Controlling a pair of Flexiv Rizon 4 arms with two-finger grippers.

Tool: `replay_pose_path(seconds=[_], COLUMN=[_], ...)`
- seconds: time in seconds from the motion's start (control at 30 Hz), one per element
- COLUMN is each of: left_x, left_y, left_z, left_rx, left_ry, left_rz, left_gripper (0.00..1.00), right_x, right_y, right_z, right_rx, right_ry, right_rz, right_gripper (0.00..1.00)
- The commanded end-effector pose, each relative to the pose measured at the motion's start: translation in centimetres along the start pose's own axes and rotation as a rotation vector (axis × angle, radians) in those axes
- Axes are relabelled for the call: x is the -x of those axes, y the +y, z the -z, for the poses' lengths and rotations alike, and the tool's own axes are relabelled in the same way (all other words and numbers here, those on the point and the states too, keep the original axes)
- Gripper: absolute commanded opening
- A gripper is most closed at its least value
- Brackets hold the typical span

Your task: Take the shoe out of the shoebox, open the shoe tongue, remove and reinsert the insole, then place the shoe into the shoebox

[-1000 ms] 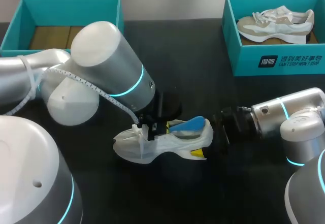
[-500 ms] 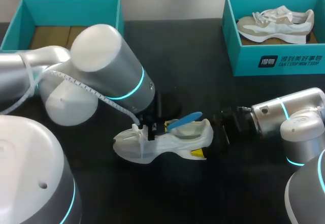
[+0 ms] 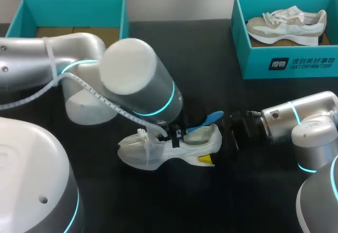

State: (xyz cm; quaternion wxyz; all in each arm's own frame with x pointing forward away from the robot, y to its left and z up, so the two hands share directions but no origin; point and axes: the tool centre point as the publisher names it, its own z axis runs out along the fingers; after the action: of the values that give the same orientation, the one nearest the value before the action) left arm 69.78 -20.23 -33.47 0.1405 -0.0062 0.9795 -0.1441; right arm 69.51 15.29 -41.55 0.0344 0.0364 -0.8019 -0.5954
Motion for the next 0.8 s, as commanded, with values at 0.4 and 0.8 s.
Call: replay_pose_path(seconds=[0.4, 0.8], left_x=[-0.5, -1.0], left_y=[-0.9, -0.5], left_z=[-0.1, 2.1], left_rx=[-0.002, -0.093], left_ry=[0.003, -0.033], left_rz=[-0.006, -0.011], left_gripper=[0.61, 0.89], right_x=[-0.1, -0.1], right_y=[-0.2, -0.2], right_z=[-0.2, -0.2], right_rx=[-0.004, -0.004], right_ry=[0.000, 0.000], right_rz=[-0.001, -0.001], right_gripper=[0.00, 0.00])
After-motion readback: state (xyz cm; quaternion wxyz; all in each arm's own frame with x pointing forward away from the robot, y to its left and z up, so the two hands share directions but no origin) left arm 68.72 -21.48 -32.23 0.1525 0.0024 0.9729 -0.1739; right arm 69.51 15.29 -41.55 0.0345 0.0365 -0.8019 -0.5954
